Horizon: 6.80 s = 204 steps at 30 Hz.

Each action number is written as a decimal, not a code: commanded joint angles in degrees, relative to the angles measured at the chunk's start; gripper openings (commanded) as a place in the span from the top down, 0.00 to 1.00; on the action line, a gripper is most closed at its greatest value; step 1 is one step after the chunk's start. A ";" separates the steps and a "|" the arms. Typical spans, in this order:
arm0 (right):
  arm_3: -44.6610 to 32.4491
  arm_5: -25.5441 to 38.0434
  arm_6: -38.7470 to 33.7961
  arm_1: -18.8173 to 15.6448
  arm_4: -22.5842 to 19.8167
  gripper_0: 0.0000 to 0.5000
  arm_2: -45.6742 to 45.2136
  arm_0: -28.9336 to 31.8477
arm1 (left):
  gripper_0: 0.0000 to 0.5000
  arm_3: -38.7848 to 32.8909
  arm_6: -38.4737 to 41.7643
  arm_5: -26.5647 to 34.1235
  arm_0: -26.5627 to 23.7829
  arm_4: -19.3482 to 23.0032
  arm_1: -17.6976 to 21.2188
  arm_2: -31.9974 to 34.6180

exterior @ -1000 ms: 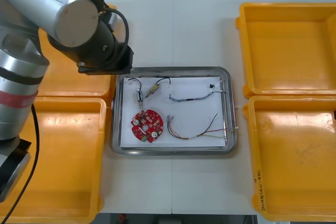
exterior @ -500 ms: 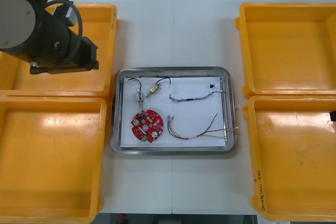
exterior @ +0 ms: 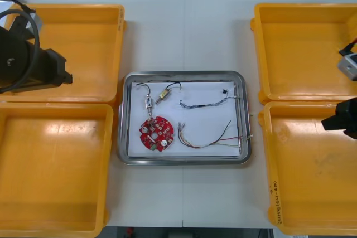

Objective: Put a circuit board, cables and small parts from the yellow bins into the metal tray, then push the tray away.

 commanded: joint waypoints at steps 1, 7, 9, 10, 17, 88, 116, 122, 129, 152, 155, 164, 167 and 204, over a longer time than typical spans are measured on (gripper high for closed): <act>-3.91 0.17 -2.96 -2.09 -0.83 0.00 6.60 -6.69 | 0.00 -2.83 -3.79 0.39 5.00 3.59 4.82 4.80; -4.26 0.17 -3.31 -2.00 0.75 0.00 16.53 -13.63 | 0.00 -4.85 -4.14 0.39 10.10 4.99 7.37 7.61; -4.17 0.17 -3.66 -1.56 1.54 0.00 20.23 -16.35 | 0.00 -5.38 -4.23 0.39 11.77 5.08 8.08 8.84; -4.08 0.17 -3.66 -1.48 1.63 0.00 21.10 -16.97 | 0.00 -5.47 -4.23 0.39 12.12 5.17 8.25 9.10; -3.29 0.17 -3.66 1.69 2.95 0.00 31.04 -24.70 | 0.00 -5.82 -5.20 0.39 15.19 6.31 10.01 11.57; 18.42 -12.19 16.73 23.84 24.39 0.00 81.84 -43.07 | 0.00 -6.08 -6.17 0.39 16.60 6.40 10.01 12.01; 22.46 -14.82 15.24 27.35 34.50 0.00 84.39 -36.22 | 0.00 -6.08 -6.17 0.39 16.60 6.40 10.01 12.01; 22.46 -15.00 15.24 27.97 35.73 0.00 84.39 -35.43 | 0.00 -6.08 -6.17 0.39 16.60 6.40 10.01 12.01; 22.46 -15.26 15.15 27.97 36.52 0.00 84.39 -35.07 | 0.00 -6.08 -6.17 0.39 16.60 6.40 10.01 12.01; 22.46 -15.79 15.50 27.35 38.19 1.00 84.39 -36.92 | 0.00 -6.08 -6.17 0.39 16.60 6.40 10.01 12.01; 22.46 -15.70 15.24 27.00 37.93 1.00 84.39 -38.24 | 0.00 -6.08 -6.17 0.39 16.60 6.40 10.01 12.01; 23.08 -15.70 16.03 25.51 37.84 1.00 84.39 -41.93 | 0.00 -6.08 -6.17 0.39 16.60 6.40 10.01 12.01; 24.22 -15.70 16.38 25.51 37.84 1.00 84.39 -43.34 | 0.00 -6.08 -6.17 0.39 16.60 6.40 10.01 12.01; 35.12 -17.37 18.23 24.98 30.90 1.00 81.66 -56.96 | 0.00 -6.08 -6.17 0.39 16.60 6.40 10.01 12.01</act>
